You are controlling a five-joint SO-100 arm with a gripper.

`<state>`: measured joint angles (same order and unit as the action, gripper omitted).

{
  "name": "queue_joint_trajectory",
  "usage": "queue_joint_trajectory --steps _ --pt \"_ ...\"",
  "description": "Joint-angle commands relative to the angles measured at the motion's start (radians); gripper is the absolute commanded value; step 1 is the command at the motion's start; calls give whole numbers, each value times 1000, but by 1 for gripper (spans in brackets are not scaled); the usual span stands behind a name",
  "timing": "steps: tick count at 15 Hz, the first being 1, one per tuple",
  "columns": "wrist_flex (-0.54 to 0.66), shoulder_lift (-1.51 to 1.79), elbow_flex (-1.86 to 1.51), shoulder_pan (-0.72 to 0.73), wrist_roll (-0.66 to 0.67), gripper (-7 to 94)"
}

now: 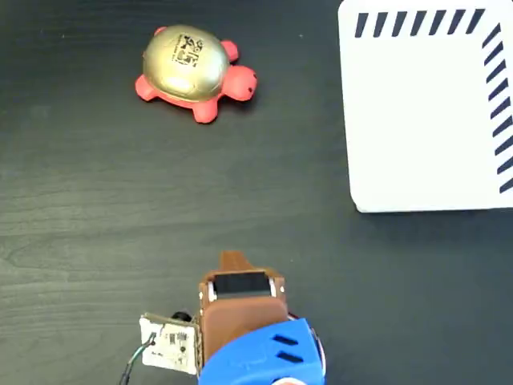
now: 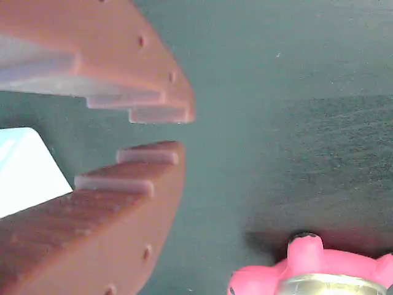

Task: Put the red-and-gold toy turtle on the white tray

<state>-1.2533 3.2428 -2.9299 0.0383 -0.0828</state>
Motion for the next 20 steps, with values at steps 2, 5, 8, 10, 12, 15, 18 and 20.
queue_joint_trajectory --steps 2,5,8,10,12,15,18,20 --pt "-8 9 11 11 -5 0" --pt "-8 9 11 11 -5 0" --pt "-8 9 11 21 8 0" --pt "-8 8 11 95 72 0" --pt "-8 9 11 104 81 0" --pt "-9 9 11 80 40 1" --pt "37 -78 120 67 -57 0" --pt "91 -322 348 46 -87 0"
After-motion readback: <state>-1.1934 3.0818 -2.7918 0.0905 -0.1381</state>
